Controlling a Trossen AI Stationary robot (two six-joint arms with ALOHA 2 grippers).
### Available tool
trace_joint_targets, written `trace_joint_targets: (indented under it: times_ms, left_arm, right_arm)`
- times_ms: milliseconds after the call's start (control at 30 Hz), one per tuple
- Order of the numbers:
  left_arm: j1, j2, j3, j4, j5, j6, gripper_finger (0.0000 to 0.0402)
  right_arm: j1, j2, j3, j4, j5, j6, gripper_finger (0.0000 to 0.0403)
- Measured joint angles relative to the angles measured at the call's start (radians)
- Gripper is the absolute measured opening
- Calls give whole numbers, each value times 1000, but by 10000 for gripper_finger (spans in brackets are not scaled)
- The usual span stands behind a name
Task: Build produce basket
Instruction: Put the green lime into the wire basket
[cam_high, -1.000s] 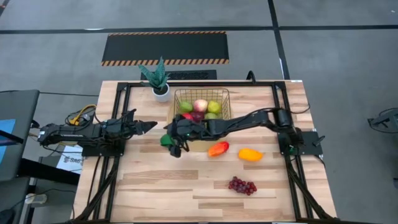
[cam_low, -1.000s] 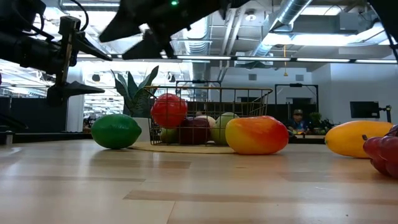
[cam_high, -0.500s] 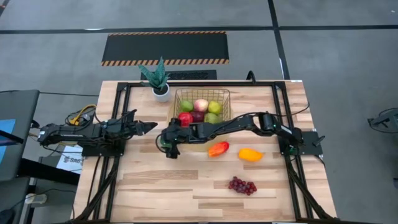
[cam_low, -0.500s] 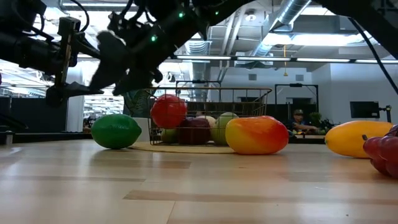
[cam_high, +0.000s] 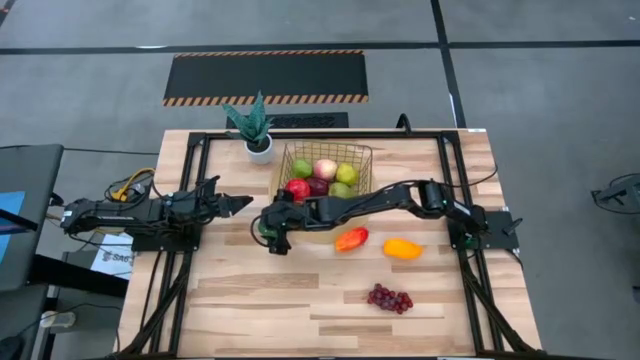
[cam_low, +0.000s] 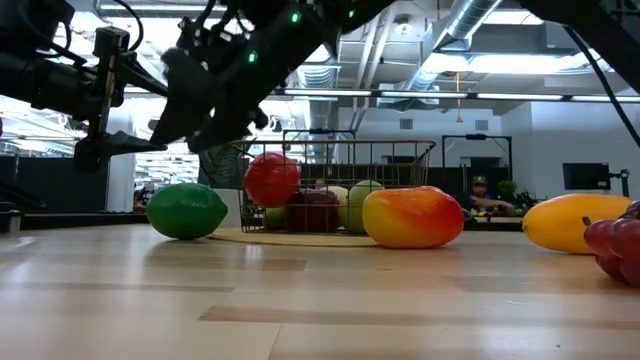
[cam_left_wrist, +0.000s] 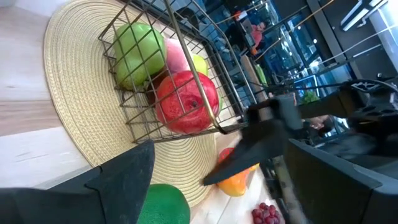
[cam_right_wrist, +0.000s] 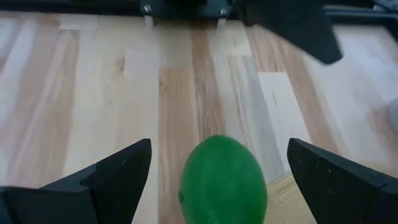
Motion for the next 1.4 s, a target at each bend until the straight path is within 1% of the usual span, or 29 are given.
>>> trace_joint_targets:
  times_ms: [100,200,300,433,533,600,733,800,900,967,1100,1400]
  left_arm:
    - [0,0,0,0,0,0,341]
    - [0,0,1,0,0,0,341]
    - [0,0,1,0,0,0,341]
    - [0,0,1,0,0,-1,341]
    - [0,0,1,-1,2,-1,341]
    - [0,0,1,-1,2,-1,341]
    - [0,0,1,-1,2,-2,341]
    - [0,0,1,-1,3,-3,341]
    - [0,0,1,-1,5,-9,341]
    - [0,0,1,-1,6,-11,341]
    - [0,0,1,-3,10,-11,341]
    - [0,0,1,-22,10,-15,341]
  right_arm:
    - [21,-40,40,-57,0,13,393]
    - [51,-80,61,-93,4,73,393]
    - [80,-78,58,-115,73,130,393]
    - [100,-26,57,-125,166,173,393]
    - [111,5,56,-121,234,183,393]
    - [112,21,57,-109,254,175,393]
    - [106,39,55,-134,255,171,393]
    - [96,58,61,-105,259,171,393]
    - [79,68,54,-127,259,170,393]
    - [71,80,58,-97,256,179,393]
    - [67,83,57,-116,251,179,393]
    - [67,83,57,-99,237,179,393]
